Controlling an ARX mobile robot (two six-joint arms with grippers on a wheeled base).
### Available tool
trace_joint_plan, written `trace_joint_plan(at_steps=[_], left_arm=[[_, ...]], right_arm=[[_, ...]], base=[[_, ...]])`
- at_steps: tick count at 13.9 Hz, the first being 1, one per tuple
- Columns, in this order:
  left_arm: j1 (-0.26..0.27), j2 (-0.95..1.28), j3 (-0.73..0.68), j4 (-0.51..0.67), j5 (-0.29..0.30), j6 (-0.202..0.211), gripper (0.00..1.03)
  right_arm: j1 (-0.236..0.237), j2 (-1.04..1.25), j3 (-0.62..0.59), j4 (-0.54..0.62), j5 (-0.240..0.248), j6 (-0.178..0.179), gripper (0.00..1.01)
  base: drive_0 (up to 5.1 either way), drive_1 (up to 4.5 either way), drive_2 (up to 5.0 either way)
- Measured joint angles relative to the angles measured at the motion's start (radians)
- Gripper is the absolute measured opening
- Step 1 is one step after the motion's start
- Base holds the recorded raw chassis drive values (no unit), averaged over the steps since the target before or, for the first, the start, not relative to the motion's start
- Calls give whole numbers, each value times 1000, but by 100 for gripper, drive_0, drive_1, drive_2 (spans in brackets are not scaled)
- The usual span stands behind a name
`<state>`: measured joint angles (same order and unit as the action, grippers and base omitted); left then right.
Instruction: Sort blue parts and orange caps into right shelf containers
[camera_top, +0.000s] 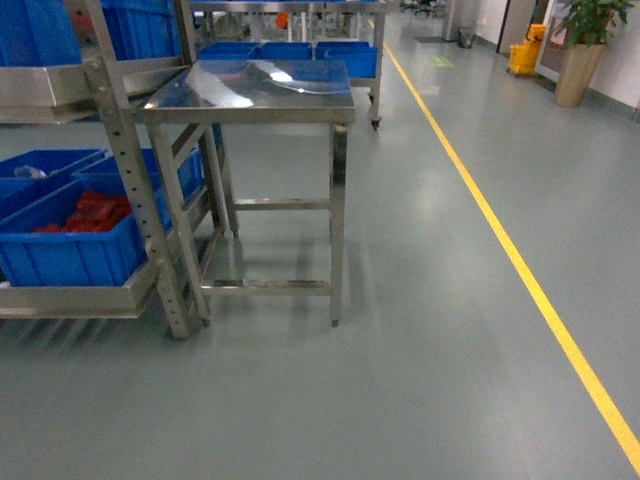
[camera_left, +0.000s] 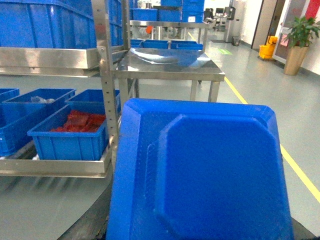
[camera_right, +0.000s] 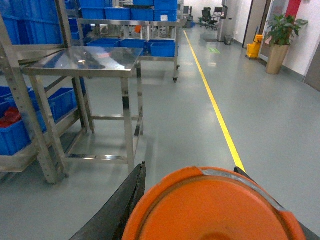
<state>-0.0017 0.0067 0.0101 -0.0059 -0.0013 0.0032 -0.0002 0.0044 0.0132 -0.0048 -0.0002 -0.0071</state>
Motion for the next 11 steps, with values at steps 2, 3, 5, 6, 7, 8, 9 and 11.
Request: trace_joint_plan(at_steps=[2, 3, 5, 6, 7, 8, 9, 11], left_arm=[[0, 0, 0, 0, 1, 0, 44], [0, 0, 0, -1, 1, 0, 44], [0, 0, 0, -2, 0, 0, 44], [0, 0, 0, 0, 0, 0, 44], [0, 0, 0, -2, 0, 0, 44], [0, 0, 0, -1, 1, 0, 44], [0, 0, 0, 0, -1, 0, 44], [0, 0, 0, -1, -1, 0, 44]], right_arm=[[0, 0, 0, -1, 0, 0, 45], [0, 0, 0, -3, 0, 0, 45], [0, 0, 0, -6, 0, 0, 45], [0, 0, 0, 3, 0, 0, 45], [0, 0, 0, -2, 0, 0, 45], [0, 0, 0, -3, 0, 0, 45], [0, 0, 0, 3, 0, 0, 45], [0, 0, 0, 2, 0, 0, 45]], base=[[-2, 431, -436], [-6, 428, -439], [-5, 429, -438], [0, 433, -433], [-4, 430, -437], [-2, 431, -435], [-2, 431, -435], [-2, 431, -436]])
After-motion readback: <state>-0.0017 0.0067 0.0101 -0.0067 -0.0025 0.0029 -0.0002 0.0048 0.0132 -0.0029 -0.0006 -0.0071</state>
